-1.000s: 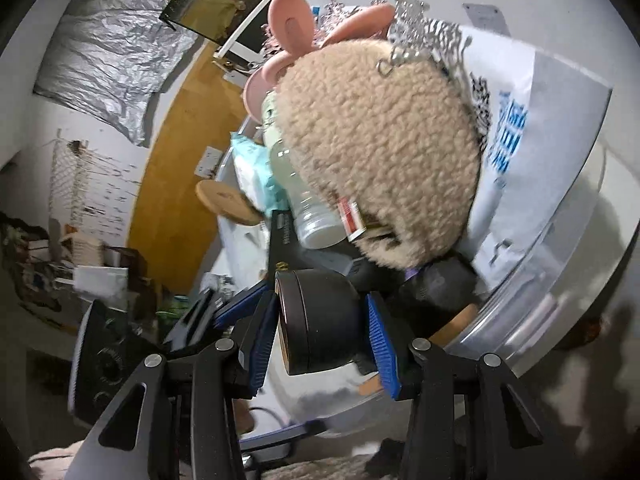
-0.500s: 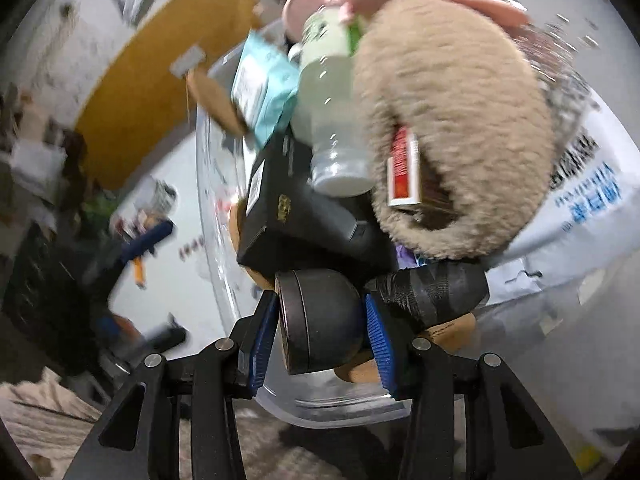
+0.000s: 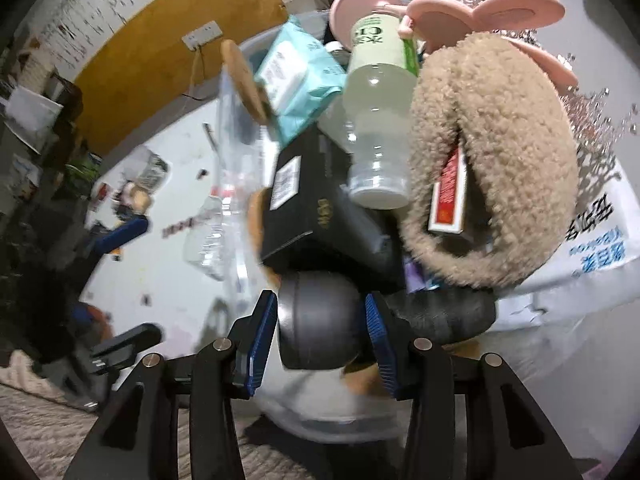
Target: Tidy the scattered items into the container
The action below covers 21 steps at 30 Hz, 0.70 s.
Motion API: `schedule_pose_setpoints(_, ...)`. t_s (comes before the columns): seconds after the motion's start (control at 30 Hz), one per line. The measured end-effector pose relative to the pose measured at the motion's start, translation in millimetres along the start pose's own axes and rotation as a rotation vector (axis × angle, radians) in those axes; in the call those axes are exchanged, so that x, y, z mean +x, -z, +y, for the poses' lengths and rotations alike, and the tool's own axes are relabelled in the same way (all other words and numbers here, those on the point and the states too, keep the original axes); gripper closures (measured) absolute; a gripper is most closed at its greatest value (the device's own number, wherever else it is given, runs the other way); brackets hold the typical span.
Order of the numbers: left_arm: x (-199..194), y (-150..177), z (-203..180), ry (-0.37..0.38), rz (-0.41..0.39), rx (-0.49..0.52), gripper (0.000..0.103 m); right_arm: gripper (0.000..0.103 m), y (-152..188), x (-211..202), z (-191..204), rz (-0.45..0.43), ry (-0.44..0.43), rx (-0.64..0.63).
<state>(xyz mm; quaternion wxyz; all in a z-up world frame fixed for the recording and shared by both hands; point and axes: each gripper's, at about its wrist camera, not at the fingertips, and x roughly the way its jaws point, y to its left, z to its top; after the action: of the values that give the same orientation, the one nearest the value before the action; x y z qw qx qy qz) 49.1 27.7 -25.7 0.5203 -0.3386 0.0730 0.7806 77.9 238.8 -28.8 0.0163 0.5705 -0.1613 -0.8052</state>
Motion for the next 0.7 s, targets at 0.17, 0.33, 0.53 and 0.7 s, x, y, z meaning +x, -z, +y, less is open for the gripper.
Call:
schedule_pose_setpoints(0.17, -4, 5, 7, -0.014, 0.007, -0.021, 0.004, 0.056, 1, -11, 4, -0.014, -0.032, 0.037)
schedule_pose_setpoints(0.33, -8, 10, 12, -0.049, 0.003, -0.028, 0.004, 0.056, 0, -12, 5, -0.015, -0.018, 0.043)
schedule_pose_setpoints(0.53, -13, 19, 23, -0.103, 0.010, -0.048, 0.000, 0.056, -3, -10, 4, -0.035, 0.010, 0.097)
schedule_pose_setpoints(0.7, -23, 25, 36, -0.141, 0.003, -0.071, 0.000, 0.042, -5, -38, 13, -0.176, -0.001, 0.120)
